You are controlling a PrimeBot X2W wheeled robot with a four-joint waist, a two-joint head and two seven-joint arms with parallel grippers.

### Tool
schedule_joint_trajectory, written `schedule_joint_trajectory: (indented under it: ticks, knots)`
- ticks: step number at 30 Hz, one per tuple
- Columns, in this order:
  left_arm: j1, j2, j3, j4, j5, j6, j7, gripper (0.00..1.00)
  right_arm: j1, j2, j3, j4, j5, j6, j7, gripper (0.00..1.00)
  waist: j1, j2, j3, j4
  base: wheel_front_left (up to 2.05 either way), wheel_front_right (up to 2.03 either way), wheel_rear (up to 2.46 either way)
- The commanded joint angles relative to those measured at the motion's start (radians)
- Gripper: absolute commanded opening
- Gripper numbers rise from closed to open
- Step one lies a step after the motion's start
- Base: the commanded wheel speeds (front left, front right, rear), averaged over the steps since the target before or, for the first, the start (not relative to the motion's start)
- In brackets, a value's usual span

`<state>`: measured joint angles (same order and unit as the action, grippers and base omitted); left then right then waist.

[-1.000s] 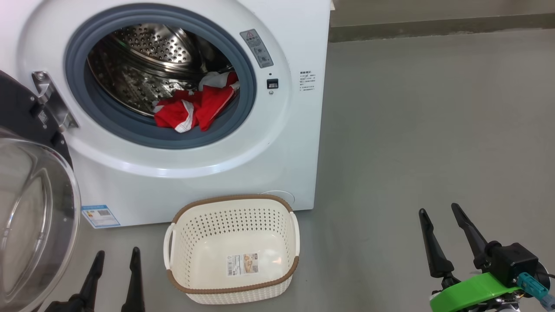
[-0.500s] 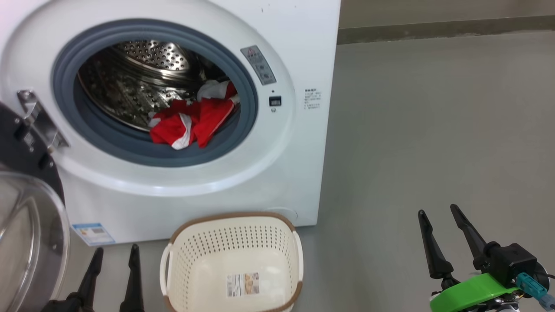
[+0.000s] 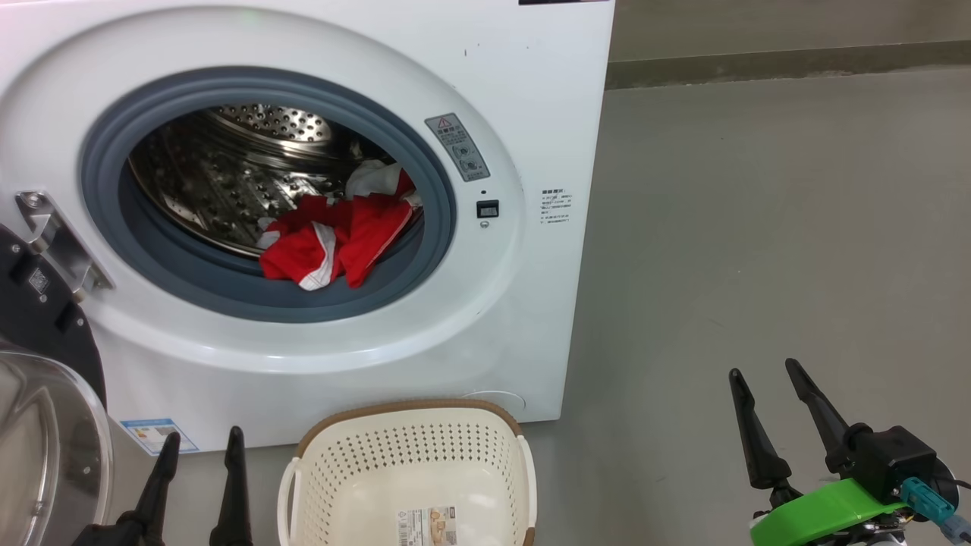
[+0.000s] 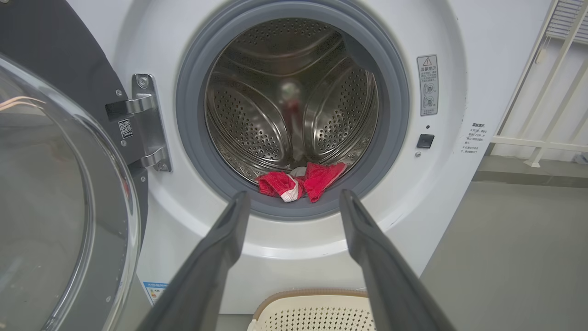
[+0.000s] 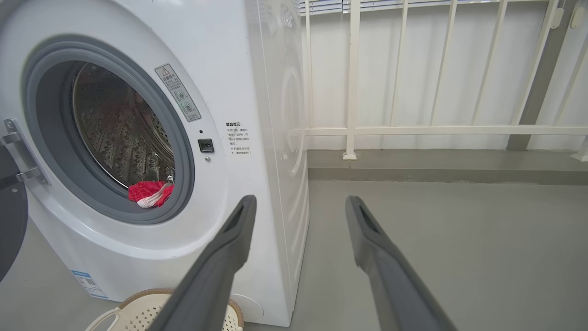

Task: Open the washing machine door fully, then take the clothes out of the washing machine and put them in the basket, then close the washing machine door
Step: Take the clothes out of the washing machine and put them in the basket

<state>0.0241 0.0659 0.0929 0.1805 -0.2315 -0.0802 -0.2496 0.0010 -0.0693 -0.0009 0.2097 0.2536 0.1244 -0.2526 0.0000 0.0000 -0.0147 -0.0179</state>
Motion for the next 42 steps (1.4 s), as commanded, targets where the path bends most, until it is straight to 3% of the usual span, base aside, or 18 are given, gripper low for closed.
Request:
schedule_joint_trajectory:
  ticks: [1,27,42]
  knots:
    - [-0.026,0.013,0.033,-0.029,0.012,0.001,-0.012,1.00,-0.030,-0.016,0.025,-0.023,0.007,0.006,-0.009,1.00,0.0000,0.0000,0.000,0.001,0.00,0.00,0.00]
    - [-0.060,0.014,0.037,-0.005,0.002,-0.007,-0.012,1.00,-0.023,-0.014,0.023,-0.021,0.009,0.006,-0.009,1.00,0.0000,0.0000,0.005,0.025,0.00,0.00,0.00]
    - [-0.221,0.013,0.019,0.006,-0.013,-0.008,-0.012,1.00,-0.088,-0.035,0.023,-0.087,0.003,0.006,-0.009,1.00,0.0000,0.0000,0.170,0.058,0.00,0.00,0.00]
